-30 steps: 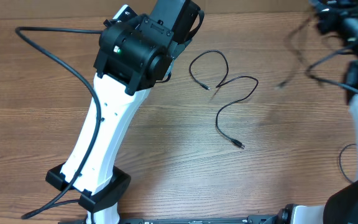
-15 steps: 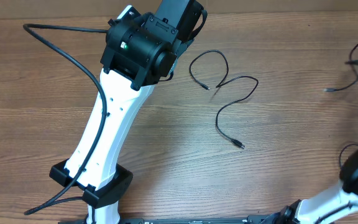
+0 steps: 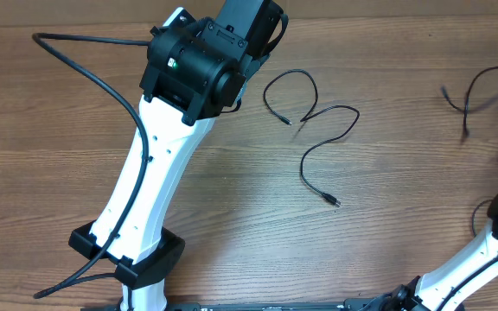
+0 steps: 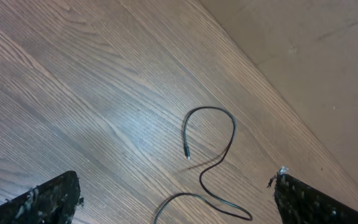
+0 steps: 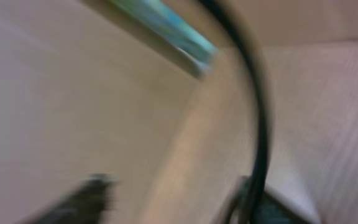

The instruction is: Untangle cables

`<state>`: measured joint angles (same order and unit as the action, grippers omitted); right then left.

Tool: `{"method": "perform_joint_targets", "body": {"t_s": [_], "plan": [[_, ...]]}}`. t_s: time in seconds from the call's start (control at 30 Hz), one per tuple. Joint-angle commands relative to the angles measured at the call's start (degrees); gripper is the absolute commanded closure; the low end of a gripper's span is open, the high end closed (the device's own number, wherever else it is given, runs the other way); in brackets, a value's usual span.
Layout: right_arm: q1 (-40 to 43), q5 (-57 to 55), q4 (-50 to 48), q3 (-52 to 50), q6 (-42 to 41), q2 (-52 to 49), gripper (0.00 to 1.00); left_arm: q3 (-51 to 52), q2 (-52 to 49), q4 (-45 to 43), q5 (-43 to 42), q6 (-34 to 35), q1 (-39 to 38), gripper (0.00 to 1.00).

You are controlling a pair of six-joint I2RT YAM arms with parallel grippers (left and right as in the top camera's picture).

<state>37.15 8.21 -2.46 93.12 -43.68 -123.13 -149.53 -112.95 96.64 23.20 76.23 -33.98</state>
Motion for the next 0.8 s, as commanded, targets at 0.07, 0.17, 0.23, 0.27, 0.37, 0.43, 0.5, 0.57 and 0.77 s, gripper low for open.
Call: {"method": "perform_joint_targets", "body": {"t_s": [0.07,0.17,0.23,0.27,0.37,0.43,0.5,0.57,0.77], "plan": [[-1.07,-1.6,12.46,1.51,5.01,-1.62,0.0,0.13,-0.42,0.15,1.14,-0.85,0.2,0.0],[-1.07,0.02,17.0,1.51,4.98,-0.83,0.0,0.13,-0.42,0.15,1.16,-0.87,0.2,0.01],[-1.03,0.44,20.35,1.51,4.98,0.48,0.0,0.13,-0.42,0.15,1.16,-0.85,0.2,0.0],[-1.03,0.44,22.21,1.51,5.01,1.46,0.0,0.13,-0.42,0.15,1.14,-0.85,0.2,0.0],[-1.09,1.22,27.96,1.51,5.07,5.29,0.0,0.13,-0.42,0.15,1.14,-0.85,0.2,0.0],[-1.07,4.5,31.45,1.51,7.52,8.5,0.0,0.13,-0.42,0.15,1.16,-0.87,0.2,0.01],[-1.09,8.59,35.21,1.51,10.99,11.96,0.0,0.13,-0.42,0.15,1.16,-0.85,0.2,0.01],[-1.14,12.31,40.72,1.51,14.58,16.28,0.01,0.13,-0.42,0.15,1.14,-0.85,0.2,0.0],[-1.14,12.55,58.53,1.51,16.31,26.62,0.0,0.13,-0.42,0.15,1.14,-0.85,0.2,0.0]]}}
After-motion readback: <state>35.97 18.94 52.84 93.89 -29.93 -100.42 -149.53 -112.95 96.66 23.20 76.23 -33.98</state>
